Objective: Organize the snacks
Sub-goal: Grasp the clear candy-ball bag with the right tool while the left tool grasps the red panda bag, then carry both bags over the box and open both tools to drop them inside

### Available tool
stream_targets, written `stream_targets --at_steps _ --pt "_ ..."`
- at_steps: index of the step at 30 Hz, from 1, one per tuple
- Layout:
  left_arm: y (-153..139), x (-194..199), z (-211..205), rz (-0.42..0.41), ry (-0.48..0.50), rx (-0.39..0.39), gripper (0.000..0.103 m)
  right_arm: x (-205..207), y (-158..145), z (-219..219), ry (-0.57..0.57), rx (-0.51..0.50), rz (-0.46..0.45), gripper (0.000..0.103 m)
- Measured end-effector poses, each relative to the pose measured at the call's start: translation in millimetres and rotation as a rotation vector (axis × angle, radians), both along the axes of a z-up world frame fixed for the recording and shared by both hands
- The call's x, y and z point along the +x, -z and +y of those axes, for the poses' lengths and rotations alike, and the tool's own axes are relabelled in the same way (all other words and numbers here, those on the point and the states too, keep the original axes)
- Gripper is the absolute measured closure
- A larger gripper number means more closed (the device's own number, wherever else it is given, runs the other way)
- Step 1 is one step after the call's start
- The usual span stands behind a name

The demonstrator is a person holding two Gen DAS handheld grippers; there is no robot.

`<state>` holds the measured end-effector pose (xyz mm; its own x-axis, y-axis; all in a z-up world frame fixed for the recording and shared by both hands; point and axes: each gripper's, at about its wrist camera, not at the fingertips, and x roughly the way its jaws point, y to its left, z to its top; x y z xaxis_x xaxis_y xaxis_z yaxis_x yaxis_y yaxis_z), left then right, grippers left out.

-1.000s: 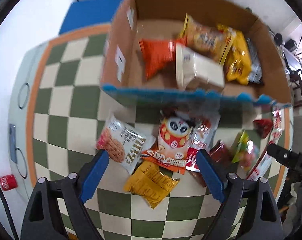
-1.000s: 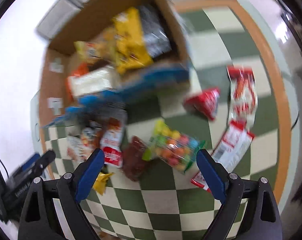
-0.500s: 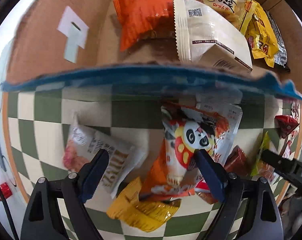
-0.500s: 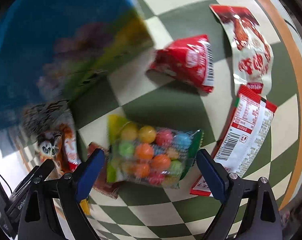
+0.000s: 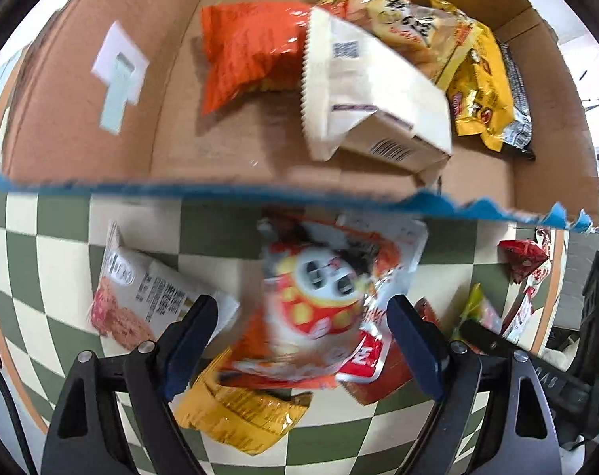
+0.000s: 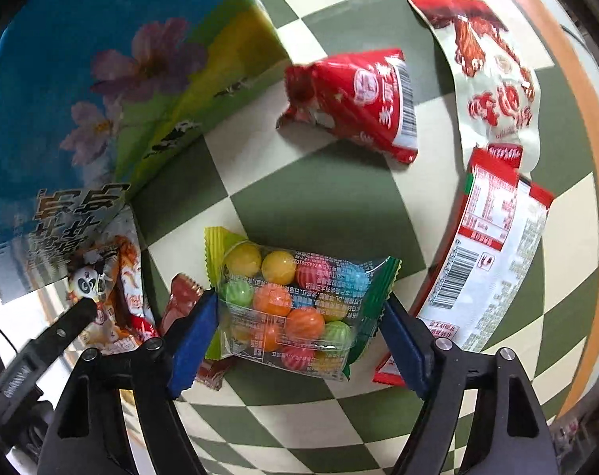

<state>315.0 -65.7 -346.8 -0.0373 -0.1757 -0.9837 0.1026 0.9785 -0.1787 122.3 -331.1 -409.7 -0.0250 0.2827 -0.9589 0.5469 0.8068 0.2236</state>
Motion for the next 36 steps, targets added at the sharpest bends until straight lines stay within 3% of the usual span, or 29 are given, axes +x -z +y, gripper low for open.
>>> stream_targets --at_steps 5,6,8,11,20,28,31,36 --pt "15.8 2.4 -21.0 0.008 0.066 0.087 0.016 -3.3 5.5 3.2 -0.036 -0.013 0.017 0.019" --pt "19.4 1.2 -23.9 0.002 0.078 0.108 0.022 -4.0 6.1 4.1 -0.037 -0.015 0.020 0.019" --pt "24.1 -2.0 -25.7 0.008 0.080 0.125 0.045 -0.8 5.7 6.3 -0.041 -0.023 0.024 0.020" --pt "21.0 -4.3 -30.9 -0.003 0.069 0.131 0.057 1.2 3.5 10.8 -0.070 -0.041 0.007 0.025" --pt "-5.1 -27.2 -24.6 -0.029 0.031 0.108 0.058 -13.5 -7.1 21.6 -0.086 -0.022 -0.033 0.033" --pt "-37.0 -55.4 -27.1 -0.048 0.016 0.058 0.058 -46.5 -12.4 21.4 -0.089 0.060 -0.063 0.036" --pt "-57.1 -62.4 -39.5 -0.054 0.010 0.018 0.058 -60.2 -32.2 29.8 -0.082 0.098 -0.093 0.037" --pt "-94.3 -57.9 -24.6 -0.109 0.010 -0.049 0.058 -62.3 -80.6 34.5 -0.083 0.149 -0.183 0.037"
